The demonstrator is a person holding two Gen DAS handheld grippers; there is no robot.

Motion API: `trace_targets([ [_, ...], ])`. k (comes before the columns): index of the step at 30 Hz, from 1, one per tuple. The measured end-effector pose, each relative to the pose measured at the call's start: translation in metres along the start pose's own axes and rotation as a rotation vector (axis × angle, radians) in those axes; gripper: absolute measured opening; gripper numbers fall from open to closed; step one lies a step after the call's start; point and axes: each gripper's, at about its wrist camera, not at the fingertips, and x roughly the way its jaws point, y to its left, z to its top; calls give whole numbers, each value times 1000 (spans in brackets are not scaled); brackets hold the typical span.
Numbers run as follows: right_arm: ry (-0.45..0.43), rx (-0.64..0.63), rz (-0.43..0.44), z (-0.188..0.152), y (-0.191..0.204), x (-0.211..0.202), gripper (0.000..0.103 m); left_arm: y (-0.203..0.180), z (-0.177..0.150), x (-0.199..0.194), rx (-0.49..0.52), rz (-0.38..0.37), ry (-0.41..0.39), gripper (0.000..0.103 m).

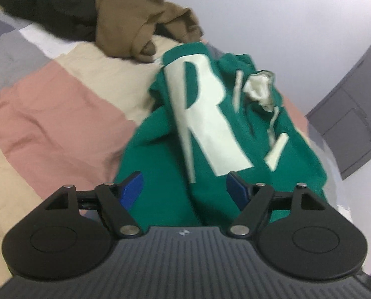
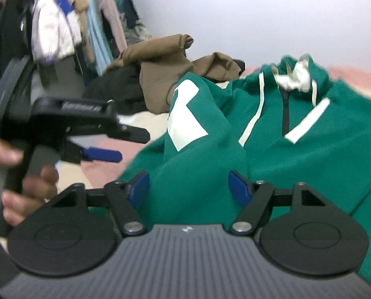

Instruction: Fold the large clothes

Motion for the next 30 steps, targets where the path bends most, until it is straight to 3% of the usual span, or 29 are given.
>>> trace_targets([
  [6, -56, -195, -22, -2, 28, -4, 72, 6, 2, 4, -7, 51, 7, 83],
  [9, 3, -256, -19, -9, 37, 4, 69, 3, 2, 3, 5, 63, 2, 84],
  [11, 85, -281, -62, -16, 39, 18, 70, 0, 2, 2, 21, 84, -7, 85],
  [15, 141, -401, -132, -31, 43, 38, 69, -3, 1, 3, 36, 98, -13, 89],
  [17, 140, -444, -155, -32, 46, 41, 46, -4, -1, 2, 46, 99, -14, 90],
  [19, 110, -415, -166, -24, 45, 35, 23, -5, -2, 1, 56, 103, -19, 91],
  [20, 92, -387, -169, -17, 42, 29, 18, -5, -2, 1, 60, 101, -23, 91],
  [23, 26, -245, -173, 5, 20, 9, 14, -5, -4, -2, 59, 71, -34, 91],
  [30, -104, 216, -143, 46, -83, -29, 13, -8, -5, -1, 67, 13, -42, 92],
])
